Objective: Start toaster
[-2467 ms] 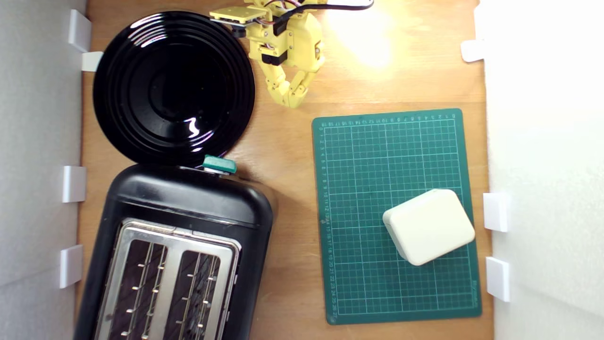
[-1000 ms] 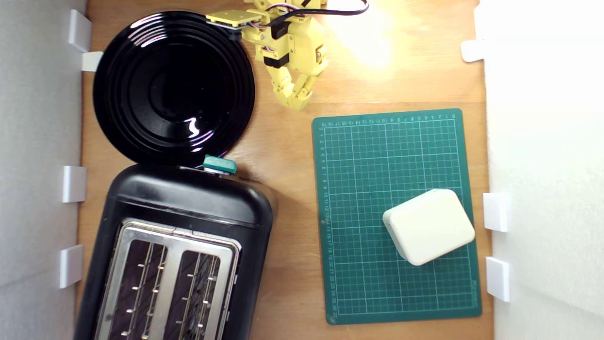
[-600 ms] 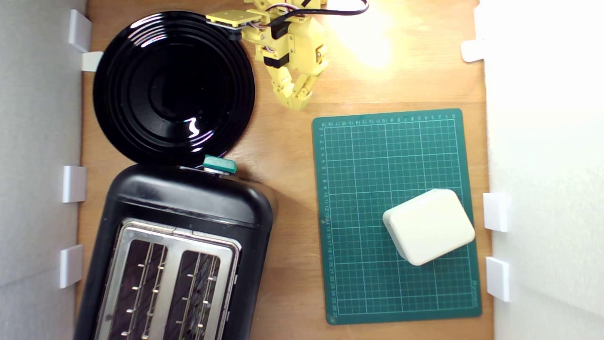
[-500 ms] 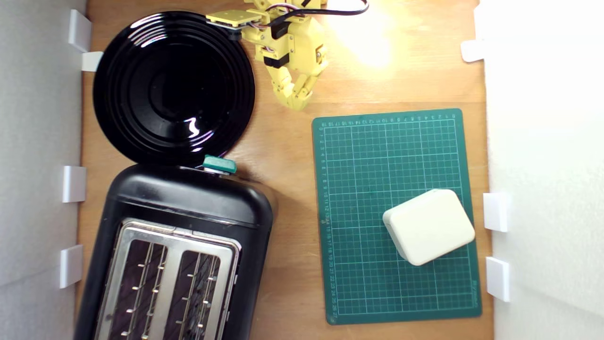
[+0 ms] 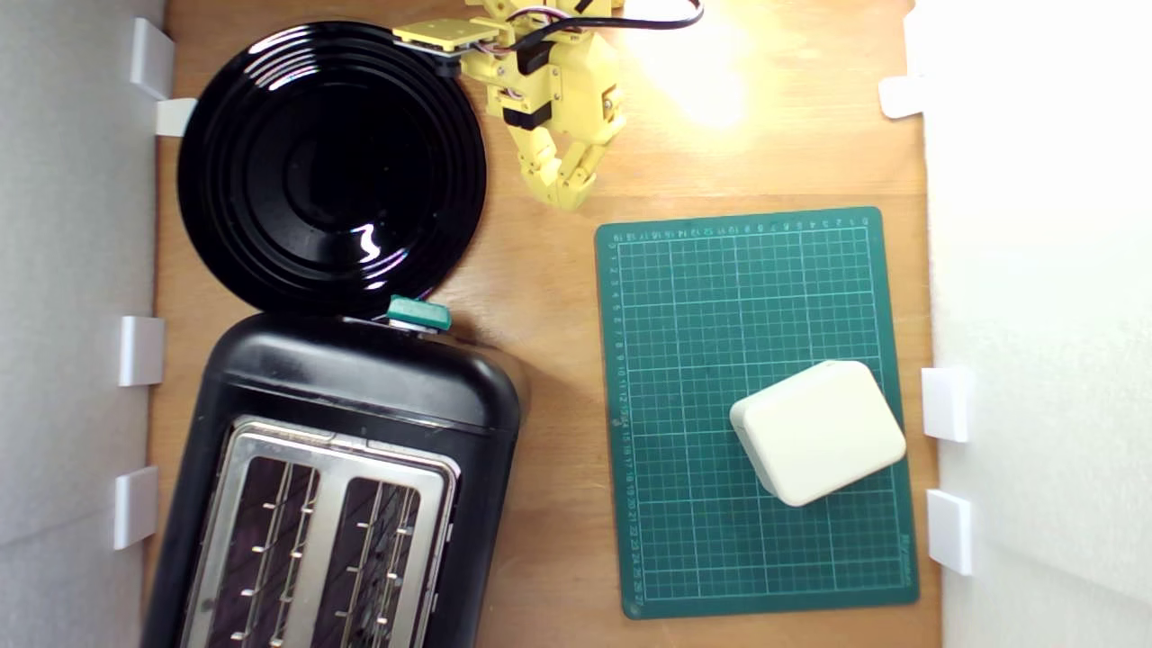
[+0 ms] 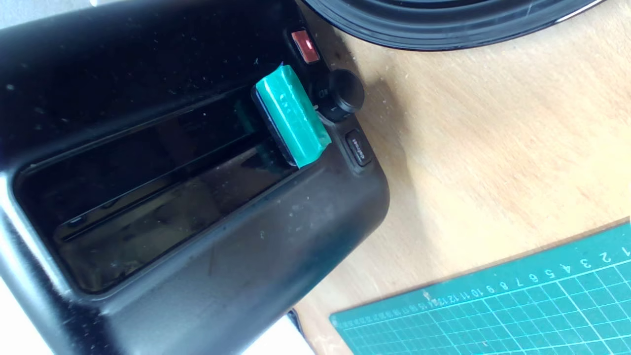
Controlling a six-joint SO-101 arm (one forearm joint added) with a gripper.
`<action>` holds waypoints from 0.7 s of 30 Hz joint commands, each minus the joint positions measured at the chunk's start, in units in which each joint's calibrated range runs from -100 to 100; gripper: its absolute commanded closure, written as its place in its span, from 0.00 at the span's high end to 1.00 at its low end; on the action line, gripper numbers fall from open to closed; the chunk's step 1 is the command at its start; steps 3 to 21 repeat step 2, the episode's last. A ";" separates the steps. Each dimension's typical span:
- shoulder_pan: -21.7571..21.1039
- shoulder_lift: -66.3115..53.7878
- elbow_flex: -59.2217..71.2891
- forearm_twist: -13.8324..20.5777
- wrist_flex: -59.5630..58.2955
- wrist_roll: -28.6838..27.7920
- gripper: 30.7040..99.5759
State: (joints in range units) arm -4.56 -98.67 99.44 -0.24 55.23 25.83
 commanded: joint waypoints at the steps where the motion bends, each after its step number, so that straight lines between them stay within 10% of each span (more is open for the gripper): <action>1: -0.20 -0.17 0.28 0.62 0.91 -0.22 0.01; 21: -0.20 -0.17 0.28 0.62 0.91 -0.22 0.01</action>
